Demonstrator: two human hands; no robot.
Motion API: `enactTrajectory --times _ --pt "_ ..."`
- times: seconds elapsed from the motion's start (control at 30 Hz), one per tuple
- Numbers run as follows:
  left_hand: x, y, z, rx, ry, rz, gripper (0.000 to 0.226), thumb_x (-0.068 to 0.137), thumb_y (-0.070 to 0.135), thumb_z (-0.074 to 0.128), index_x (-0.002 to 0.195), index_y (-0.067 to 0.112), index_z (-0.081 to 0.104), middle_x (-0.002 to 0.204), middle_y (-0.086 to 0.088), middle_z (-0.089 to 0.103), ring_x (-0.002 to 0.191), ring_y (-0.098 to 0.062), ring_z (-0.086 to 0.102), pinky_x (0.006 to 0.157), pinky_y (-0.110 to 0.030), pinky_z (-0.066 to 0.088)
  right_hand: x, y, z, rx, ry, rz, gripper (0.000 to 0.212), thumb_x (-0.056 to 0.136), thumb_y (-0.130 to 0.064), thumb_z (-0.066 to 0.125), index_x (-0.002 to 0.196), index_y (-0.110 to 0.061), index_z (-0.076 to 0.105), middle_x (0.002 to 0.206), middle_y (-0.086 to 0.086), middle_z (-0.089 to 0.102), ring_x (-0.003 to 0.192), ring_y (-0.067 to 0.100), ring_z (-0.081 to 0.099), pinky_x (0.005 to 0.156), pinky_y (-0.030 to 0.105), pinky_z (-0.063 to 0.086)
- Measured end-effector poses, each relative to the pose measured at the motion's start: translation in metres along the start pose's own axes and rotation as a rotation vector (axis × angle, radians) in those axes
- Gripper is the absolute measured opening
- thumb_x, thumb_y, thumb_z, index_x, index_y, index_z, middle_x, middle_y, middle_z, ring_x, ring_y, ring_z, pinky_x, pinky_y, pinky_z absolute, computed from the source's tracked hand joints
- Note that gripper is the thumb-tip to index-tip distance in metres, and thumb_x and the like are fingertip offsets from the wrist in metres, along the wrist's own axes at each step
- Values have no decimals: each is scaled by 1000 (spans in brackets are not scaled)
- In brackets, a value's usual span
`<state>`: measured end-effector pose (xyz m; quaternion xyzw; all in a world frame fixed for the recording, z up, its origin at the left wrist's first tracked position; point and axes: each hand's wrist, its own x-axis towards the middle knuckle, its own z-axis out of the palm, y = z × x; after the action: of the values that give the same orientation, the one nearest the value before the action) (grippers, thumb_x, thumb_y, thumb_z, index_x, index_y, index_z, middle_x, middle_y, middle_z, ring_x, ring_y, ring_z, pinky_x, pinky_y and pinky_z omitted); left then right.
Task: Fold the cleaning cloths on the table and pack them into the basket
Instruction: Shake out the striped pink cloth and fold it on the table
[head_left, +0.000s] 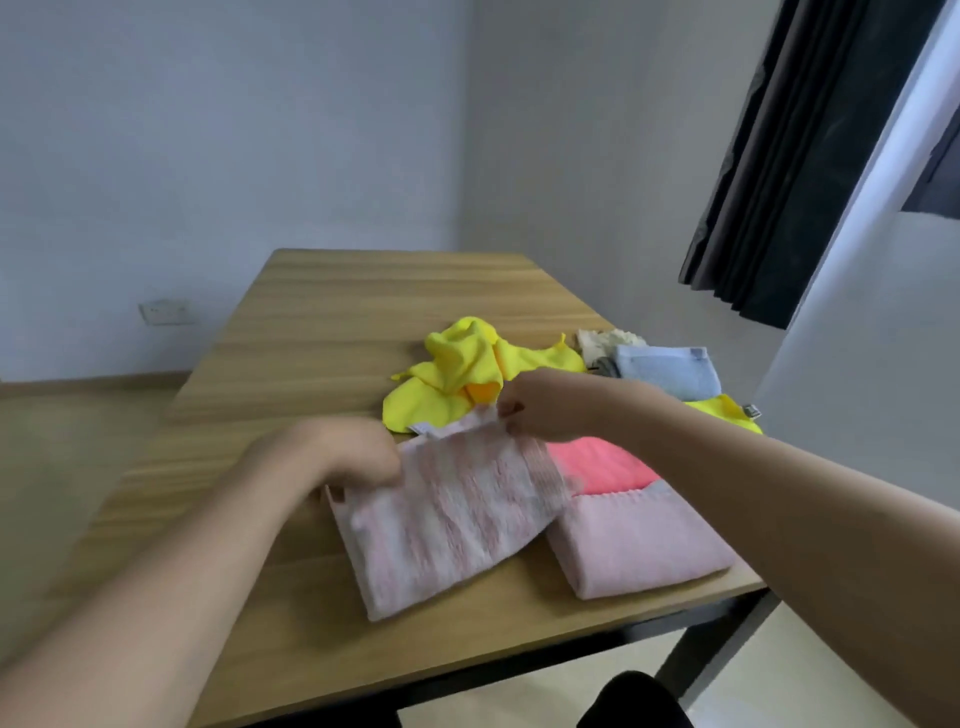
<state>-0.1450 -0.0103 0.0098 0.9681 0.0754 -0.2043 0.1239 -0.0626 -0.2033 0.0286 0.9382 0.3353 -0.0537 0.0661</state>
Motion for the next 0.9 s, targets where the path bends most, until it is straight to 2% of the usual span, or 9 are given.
enactTrajectory --times 0.03,0.1,0.2,0.33,0.53,0.67,0.73,0.83,0.9 --pt "10 -5 0 31 74 -13 30 93 19 44 108 3 64 101 -18 66 84 -33 67 41 -18 39 11 -1 1 10 51 0 25 92 -18 50 109 -8 64 107 12 66 100 30 60 77 32 45" --pt "32 -19 5 45 195 -43 33 92 21 42 108 2 64 116 -20 63 106 -32 62 58 -20 43 33 -3 6 23 116 -12 21 91 -16 49 106 -9 63 105 9 66 101 28 60 76 31 47" --pt "58 -37 18 19 307 -109 46 84 35 38 111 7 64 127 -18 58 116 -36 54 90 -35 47 65 -4 23 12 162 -25 16 90 -16 47 98 -13 61 103 5 64 102 26 58 78 34 48" --pt "74 -48 39 18 342 -186 46 87 37 37 119 11 58 133 -17 48 122 -39 45 99 -40 42 94 -6 58 -3 173 -17 19 89 -19 49 103 -18 62 108 4 63 104 28 57 75 32 43" --pt "78 -58 50 -253 440 -82 11 89 24 45 97 17 42 108 -9 55 90 -30 48 69 -34 36 107 -5 84 24 225 -87 15 89 -18 48 100 -16 58 107 5 60 106 29 55 85 37 41" --pt "82 -69 54 -411 464 75 17 91 22 48 105 28 43 86 1 49 78 -25 49 63 -33 36 102 -10 85 -20 246 -37 25 89 -22 50 114 -20 54 117 2 54 113 27 50 91 37 33" --pt "87 -72 55 -454 464 125 20 88 15 48 97 32 50 81 4 50 73 -19 50 62 -31 38 91 -20 86 -57 307 22 33 86 -23 55 119 -21 50 119 3 49 112 29 46 97 41 27" --pt "91 -78 54 -488 487 197 35 79 -2 44 78 30 59 94 1 50 82 -18 52 69 -29 39 58 -51 90 125 529 -75 25 79 -23 61 102 -12 58 100 9 51 95 28 47 85 40 33" --pt "91 -81 54 -502 480 238 41 76 -9 43 72 30 57 101 1 44 83 -16 47 70 -28 35 28 -79 95 321 538 -164 16 82 -25 58 89 -11 57 89 7 52 86 26 48 76 39 39"
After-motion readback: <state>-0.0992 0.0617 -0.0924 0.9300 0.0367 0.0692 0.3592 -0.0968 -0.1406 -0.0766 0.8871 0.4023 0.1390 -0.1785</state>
